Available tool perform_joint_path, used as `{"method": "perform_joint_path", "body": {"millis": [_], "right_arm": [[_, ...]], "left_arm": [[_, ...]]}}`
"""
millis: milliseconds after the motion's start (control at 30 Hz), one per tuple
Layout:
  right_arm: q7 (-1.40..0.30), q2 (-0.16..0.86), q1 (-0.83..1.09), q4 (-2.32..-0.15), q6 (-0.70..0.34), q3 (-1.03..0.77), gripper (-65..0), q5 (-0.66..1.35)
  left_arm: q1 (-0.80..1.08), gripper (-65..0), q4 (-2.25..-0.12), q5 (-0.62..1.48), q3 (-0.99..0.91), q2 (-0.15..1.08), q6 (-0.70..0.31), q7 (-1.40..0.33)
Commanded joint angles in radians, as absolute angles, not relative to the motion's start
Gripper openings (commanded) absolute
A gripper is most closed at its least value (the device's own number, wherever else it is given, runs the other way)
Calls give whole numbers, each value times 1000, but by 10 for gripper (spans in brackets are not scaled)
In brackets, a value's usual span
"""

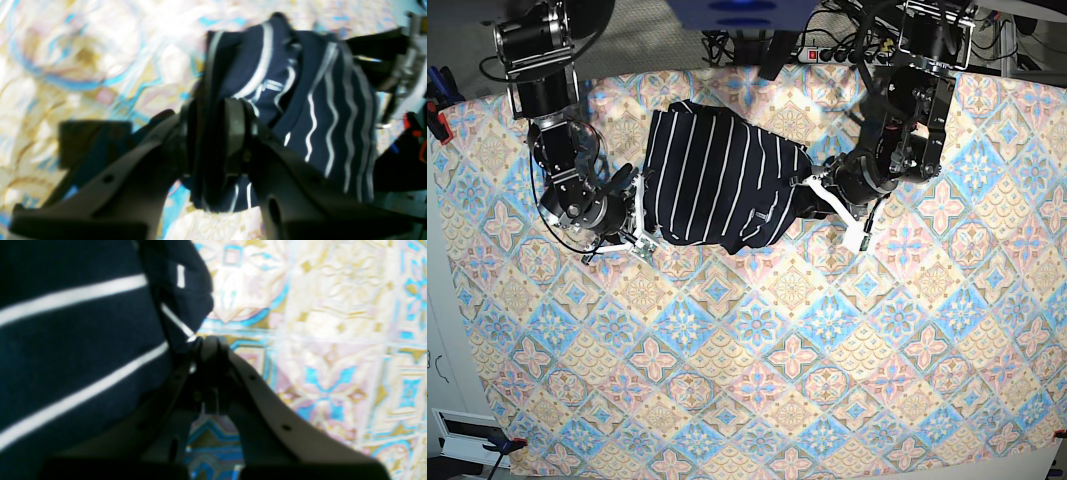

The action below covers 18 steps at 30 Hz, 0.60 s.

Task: Fold the T-shirt properly
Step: 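Grasp opposite sides of the striped bundle with both grippers, then lift and fold the bundle over with both grippers, pressing it flat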

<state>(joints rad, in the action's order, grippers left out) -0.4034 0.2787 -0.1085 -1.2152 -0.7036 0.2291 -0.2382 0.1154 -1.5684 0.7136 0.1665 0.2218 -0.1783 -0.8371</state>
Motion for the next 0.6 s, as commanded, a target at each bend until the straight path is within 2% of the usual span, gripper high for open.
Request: {"method": "perform_joint_path", "body": {"millis": [0, 167, 333, 567], "right_arm": [[-381, 291, -110, -1257, -698, 188, -650, -228], [-386, 288, -73, -1391, -698, 68, -650, -228], [-387, 291, -36, -1460, -698, 54, -650, -228], [-387, 325, 7, -1492, -698, 84, -649, -228]], "left_arm": [[114, -516, -1627, 728, 163, 225, -188, -820], [174, -524, -1805, 723, 162, 225, -183, -820], [228, -528, -1873, 733, 108, 225, -183, -822], [259, -528, -1897, 756, 243, 229, -189, -828]]}}
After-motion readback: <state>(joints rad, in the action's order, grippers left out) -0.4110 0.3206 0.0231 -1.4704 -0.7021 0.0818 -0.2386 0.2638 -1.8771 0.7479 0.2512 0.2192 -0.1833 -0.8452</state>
